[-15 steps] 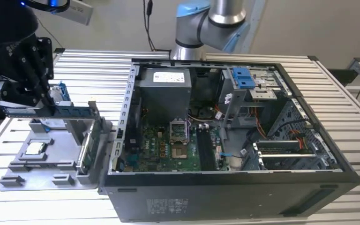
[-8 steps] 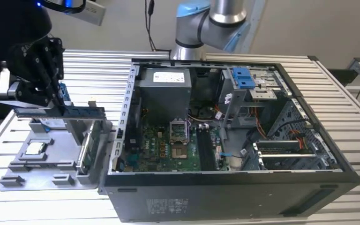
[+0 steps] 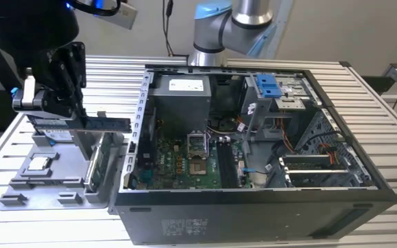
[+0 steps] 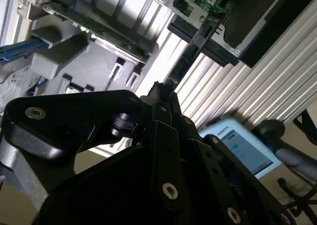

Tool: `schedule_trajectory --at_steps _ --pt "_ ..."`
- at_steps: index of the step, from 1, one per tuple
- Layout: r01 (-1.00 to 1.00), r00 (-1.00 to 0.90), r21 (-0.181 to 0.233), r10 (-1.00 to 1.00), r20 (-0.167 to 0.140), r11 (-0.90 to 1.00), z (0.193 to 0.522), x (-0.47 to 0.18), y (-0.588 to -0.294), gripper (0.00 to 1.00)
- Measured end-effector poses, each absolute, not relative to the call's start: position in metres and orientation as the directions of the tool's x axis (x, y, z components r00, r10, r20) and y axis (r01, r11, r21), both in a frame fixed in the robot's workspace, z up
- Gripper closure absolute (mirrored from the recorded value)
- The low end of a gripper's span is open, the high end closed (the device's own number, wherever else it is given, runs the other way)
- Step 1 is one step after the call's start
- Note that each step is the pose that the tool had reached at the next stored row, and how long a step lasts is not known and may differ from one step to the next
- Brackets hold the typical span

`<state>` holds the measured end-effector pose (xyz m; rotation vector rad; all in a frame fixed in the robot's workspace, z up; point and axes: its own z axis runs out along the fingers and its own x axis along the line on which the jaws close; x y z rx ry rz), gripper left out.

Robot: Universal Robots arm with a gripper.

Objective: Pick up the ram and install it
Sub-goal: 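Pick up the ram and move it above insertion slot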

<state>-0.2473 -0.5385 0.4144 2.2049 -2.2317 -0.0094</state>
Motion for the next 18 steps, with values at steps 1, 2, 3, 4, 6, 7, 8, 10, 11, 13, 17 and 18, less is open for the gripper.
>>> schedule_trajectory --at_steps 1,2,3,4,6,7,8,10,11,13,17,18 --pt "-1.0 -0.012 0.008 -1.0 -0.001 0.012 0.414 -0.244 -0.539 0.86" --pt "-1.0 -0.012 0.009 -1.0 -0.001 0.012 0.414 -0.241 -0.539 0.86" --pt "-1.0 -0.012 0.01 -1.0 -0.001 0.012 0.414 -0.238 -0.539 0.86" --pt "-1.0 -0.012 0.011 -1.0 -0.001 0.012 0.414 -0.235 -0.539 0.86" --pt "-1.0 -0.012 0.013 -1.0 -0.001 0.012 0.414 -0.23 -0.539 0.86" --pt "-1.0 -0.012 0.013 -1.0 -0.001 0.012 0.414 -0.227 -0.539 0.86" --pt "-1.0 -0.012 0.014 -1.0 -0.001 0.012 0.414 -0.224 -0.539 0.86" --pt "-1.0 -0.012 0.016 -1.0 -0.001 0.012 0.414 -0.219 -0.539 0.86" --pt "-1.0 -0.012 0.017 -1.0 -0.001 0.012 0.414 -0.216 -0.539 0.86" --pt "-1.0 -0.012 0.018 -1.0 -0.001 0.012 0.414 -0.211 -0.539 0.86" --pt "-1.0 -0.012 0.021 -1.0 -0.001 0.012 0.414 -0.2 -0.539 0.86" --pt "-1.0 -0.012 0.022 -1.0 -0.001 0.012 0.414 -0.198 -0.539 0.86"
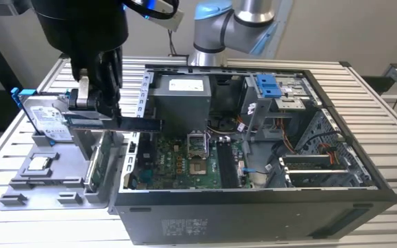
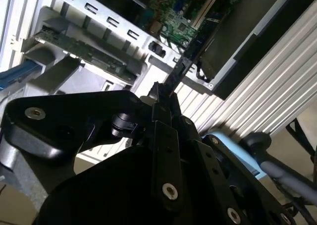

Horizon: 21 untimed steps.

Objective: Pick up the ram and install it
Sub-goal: 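Pick up the ram and move it above insertion slot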

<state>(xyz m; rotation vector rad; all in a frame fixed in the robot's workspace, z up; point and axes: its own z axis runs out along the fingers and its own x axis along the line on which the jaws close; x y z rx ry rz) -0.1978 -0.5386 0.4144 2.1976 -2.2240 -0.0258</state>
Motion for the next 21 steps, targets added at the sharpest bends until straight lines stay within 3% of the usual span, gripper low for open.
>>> schedule_trajectory --at_steps 21 --pt "-0.999 -0.012 0.035 -1.0 -0.001 0.012 0.414 -0.149 -0.539 0.86"
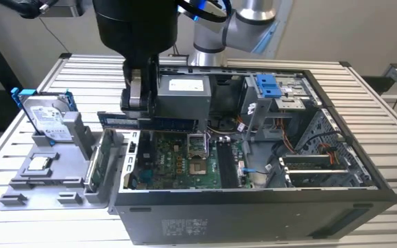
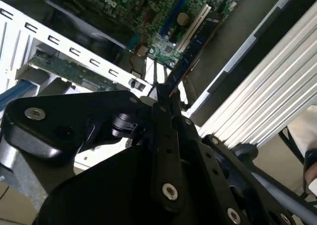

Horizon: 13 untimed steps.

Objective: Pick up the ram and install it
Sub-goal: 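Pick up the ram and move it above insertion slot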

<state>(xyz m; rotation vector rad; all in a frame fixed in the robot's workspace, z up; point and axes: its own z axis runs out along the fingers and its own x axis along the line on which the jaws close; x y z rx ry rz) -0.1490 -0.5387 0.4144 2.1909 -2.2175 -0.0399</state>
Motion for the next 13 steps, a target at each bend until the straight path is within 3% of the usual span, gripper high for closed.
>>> schedule_trajectory --at_steps 13 --pt "-0.999 -0.012 0.04 -1.0 -0.001 0.012 0.414 -0.116 -0.539 0.86"
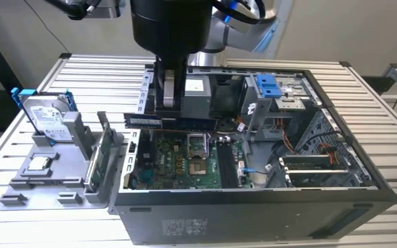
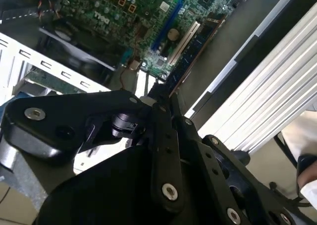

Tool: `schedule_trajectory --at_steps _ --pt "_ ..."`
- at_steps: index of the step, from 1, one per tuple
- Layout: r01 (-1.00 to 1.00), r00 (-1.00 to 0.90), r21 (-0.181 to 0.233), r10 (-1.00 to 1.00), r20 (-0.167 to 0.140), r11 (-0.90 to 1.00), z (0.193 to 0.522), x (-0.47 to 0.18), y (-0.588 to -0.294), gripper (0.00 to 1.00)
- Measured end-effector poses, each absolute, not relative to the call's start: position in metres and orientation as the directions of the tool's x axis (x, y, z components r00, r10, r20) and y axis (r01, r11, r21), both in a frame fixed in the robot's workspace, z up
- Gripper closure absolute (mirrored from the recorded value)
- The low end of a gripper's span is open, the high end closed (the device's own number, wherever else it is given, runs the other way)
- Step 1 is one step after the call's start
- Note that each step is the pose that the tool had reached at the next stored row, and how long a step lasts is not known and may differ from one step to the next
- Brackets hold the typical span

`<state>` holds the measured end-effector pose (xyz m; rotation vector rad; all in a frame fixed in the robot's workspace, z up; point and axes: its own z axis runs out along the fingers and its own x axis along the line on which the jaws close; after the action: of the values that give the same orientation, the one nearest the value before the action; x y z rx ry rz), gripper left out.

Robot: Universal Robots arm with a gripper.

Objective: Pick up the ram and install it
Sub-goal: 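Pick up the ram and move it above insertion slot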

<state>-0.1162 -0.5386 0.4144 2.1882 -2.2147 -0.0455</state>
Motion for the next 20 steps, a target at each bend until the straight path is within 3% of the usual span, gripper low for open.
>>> schedule_trajectory --at_steps 20 --pt "-0.999 -0.012 0.044 -1.0 -0.001 0.012 0.414 -0.063 -0.539 0.86"
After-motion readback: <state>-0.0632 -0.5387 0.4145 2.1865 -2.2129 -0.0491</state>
